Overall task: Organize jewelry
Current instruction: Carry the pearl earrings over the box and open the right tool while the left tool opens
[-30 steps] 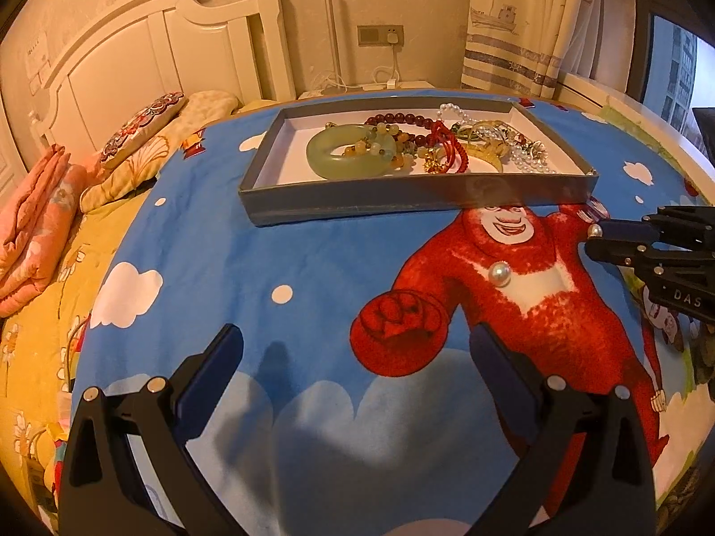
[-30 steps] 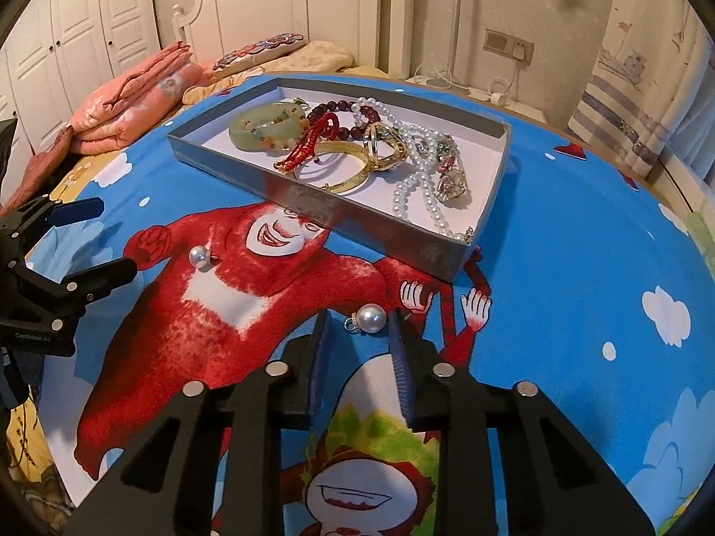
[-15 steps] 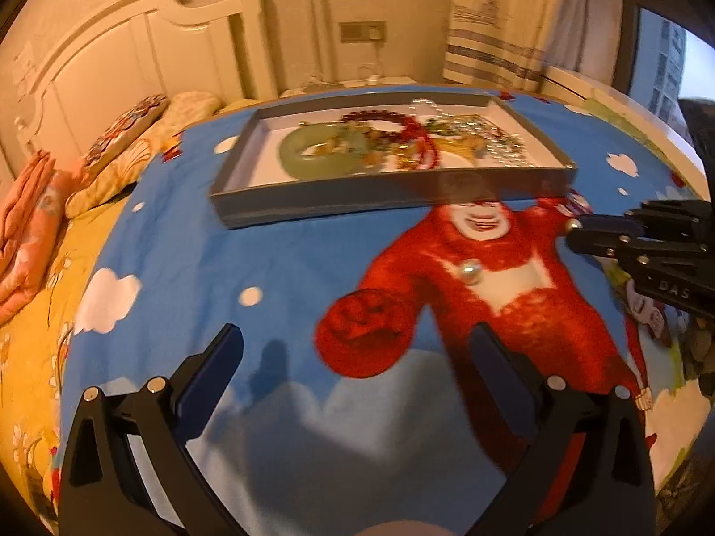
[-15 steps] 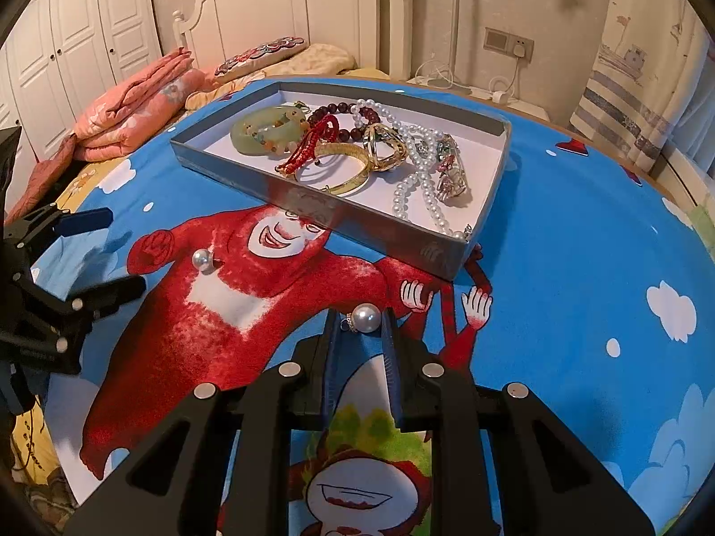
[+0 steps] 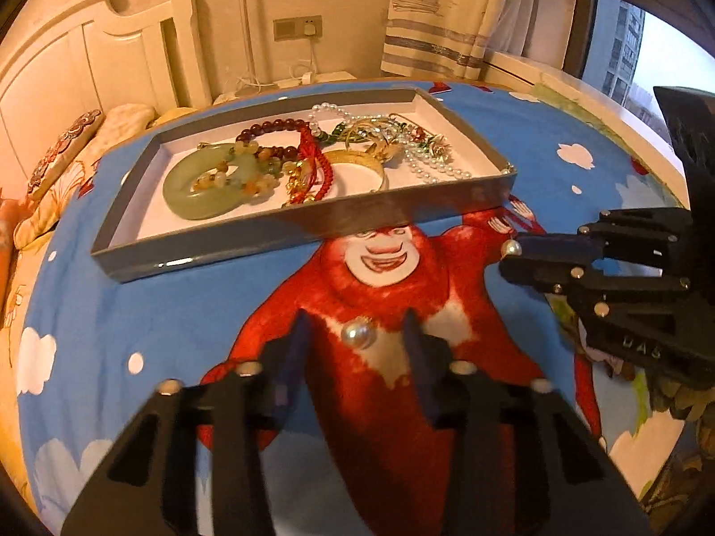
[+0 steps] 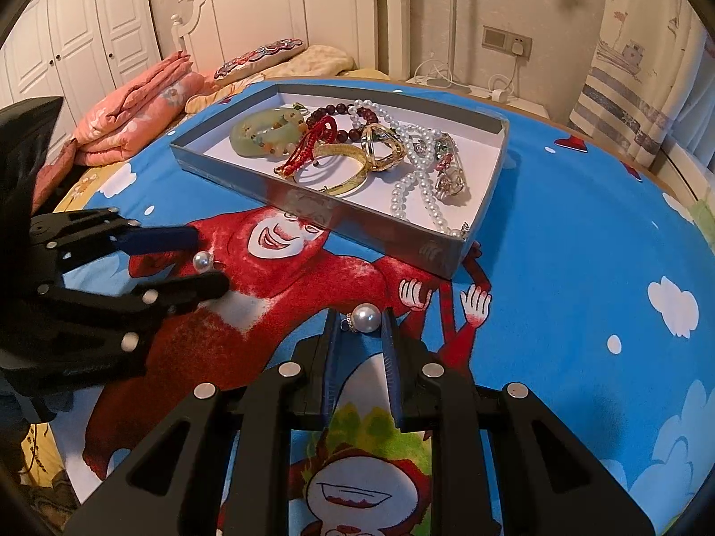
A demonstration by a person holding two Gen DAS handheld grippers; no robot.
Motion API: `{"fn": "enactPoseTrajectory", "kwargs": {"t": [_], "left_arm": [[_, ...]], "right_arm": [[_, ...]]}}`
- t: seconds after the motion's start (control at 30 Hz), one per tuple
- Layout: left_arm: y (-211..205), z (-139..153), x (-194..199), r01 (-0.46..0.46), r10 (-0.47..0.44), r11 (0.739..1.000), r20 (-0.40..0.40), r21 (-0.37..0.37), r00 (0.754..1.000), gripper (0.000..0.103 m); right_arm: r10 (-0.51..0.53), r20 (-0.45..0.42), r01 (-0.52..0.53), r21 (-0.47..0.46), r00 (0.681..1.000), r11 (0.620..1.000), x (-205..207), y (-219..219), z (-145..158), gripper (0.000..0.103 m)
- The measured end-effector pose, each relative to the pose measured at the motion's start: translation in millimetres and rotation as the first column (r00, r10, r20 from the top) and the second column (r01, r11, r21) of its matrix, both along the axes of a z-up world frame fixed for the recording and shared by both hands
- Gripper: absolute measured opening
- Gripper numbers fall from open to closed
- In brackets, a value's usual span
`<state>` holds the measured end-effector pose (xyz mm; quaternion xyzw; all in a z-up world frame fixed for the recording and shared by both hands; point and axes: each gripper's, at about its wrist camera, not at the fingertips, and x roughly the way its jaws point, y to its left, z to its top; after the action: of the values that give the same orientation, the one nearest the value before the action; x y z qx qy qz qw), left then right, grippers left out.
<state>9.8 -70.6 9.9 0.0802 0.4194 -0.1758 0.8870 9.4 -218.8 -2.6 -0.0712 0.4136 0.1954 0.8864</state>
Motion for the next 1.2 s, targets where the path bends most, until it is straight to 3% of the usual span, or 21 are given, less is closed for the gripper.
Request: {"fn": "enactPoseTrajectory", "kwargs": {"t": [0.03,0.37,0.73,0.97,1.2], "left_arm": [[-0.7,0.0,1.0,0.003,-0.003,1.000,0.004,0.006,1.000,0.013],[20.2,18.8,-6.9,-0.036,0.037,0.999,0.051,-0.016,0.998,0.013],[45.7,56.1,5.5,-0.097,0.099,0.995,0.124,-0.026,0.987,0.013],[29.1,70.1,25.5,-0.060,0.070,0.996,0.138,-0.073,0.988,0.013],[-12.1,70.3,53.9,0.025,-0.014,0.995,0.124,-0.092,0.992,0.013]], "right_arm": [[0.000,0.000,0.000,0.000,1.000,1.000,0.0,0.0,-0.1,0.019],[0.010,0.033,-0.011,0.057,0.999,0.998,-8.8,0.1,10.5,0.019],[0.080,0.133,-0.086,0.044,0.988,0.995,-3.4,39.3,44.4,0.019],[0.030,0.156,-0.040,0.061,0.987,0.997,15.2,33.7,53.3,0.019],[-0.030,0.113,0.021,0.084,0.993,0.996,32.0,13.9,42.9,0.019]]}}
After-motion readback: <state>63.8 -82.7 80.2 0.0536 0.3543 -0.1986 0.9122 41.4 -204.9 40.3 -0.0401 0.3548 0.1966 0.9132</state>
